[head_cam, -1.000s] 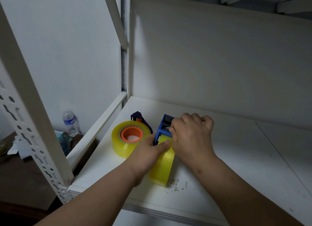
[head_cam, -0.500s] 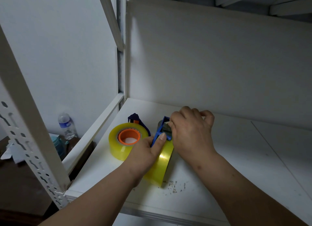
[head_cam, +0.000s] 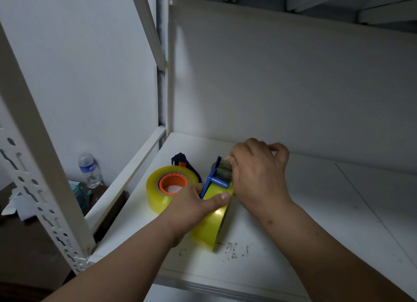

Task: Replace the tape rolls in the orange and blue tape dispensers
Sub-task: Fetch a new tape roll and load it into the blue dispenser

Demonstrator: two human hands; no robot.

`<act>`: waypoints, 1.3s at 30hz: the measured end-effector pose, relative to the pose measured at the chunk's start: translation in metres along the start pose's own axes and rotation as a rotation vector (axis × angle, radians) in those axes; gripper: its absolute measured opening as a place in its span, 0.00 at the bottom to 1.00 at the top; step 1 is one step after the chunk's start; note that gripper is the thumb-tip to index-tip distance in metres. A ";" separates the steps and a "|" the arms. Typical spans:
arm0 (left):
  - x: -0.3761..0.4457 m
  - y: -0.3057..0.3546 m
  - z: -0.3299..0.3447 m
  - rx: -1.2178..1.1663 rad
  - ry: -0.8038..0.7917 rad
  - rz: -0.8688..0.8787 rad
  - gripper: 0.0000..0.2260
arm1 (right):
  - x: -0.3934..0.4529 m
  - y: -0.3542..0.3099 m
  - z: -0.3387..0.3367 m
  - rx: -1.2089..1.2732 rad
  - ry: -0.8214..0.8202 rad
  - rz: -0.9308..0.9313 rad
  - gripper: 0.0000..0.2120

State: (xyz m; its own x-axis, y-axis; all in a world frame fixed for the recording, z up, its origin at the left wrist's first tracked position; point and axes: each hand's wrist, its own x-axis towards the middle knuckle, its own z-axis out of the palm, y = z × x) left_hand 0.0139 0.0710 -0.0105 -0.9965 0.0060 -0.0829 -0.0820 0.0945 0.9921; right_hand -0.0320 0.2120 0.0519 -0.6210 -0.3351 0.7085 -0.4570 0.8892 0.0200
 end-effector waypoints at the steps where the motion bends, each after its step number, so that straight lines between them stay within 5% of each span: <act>1: 0.001 0.001 0.000 0.005 0.049 -0.023 0.26 | 0.004 -0.001 -0.003 0.010 0.004 -0.002 0.09; 6: -0.005 0.008 -0.001 -0.013 0.071 -0.099 0.41 | 0.008 -0.001 -0.009 0.006 0.006 0.007 0.05; 10: -0.010 0.009 -0.009 -0.160 -0.140 -0.161 0.17 | 0.009 0.005 -0.009 0.027 -0.051 0.047 0.07; 13: -0.011 0.004 -0.009 -0.201 -0.134 -0.168 0.13 | 0.008 0.004 -0.011 0.017 -0.073 0.040 0.07; 19: -0.013 0.009 0.001 -0.053 0.078 -0.097 0.20 | 0.018 0.004 -0.025 0.048 0.019 0.048 0.07; 25: -0.016 0.007 0.003 -0.020 0.104 -0.061 0.33 | 0.019 0.010 -0.030 0.086 -0.020 0.032 0.08; 30: -0.016 0.002 0.005 -0.041 0.154 -0.028 0.22 | 0.020 0.008 -0.031 0.092 -0.005 0.012 0.07; 34: -0.017 -0.002 0.001 -0.114 0.093 -0.041 0.26 | 0.021 0.011 -0.030 0.165 -0.018 0.013 0.07; 39: -0.021 -0.011 -0.003 -0.221 0.006 -0.086 0.24 | 0.019 0.016 -0.021 0.548 -0.249 0.218 0.07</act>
State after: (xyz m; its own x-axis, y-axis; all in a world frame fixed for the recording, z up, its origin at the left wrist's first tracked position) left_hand 0.0358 0.0670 -0.0190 -0.9858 0.0010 -0.1678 -0.1667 -0.1253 0.9780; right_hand -0.0377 0.2265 0.0800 -0.8358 -0.2849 0.4694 -0.5216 0.6792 -0.5164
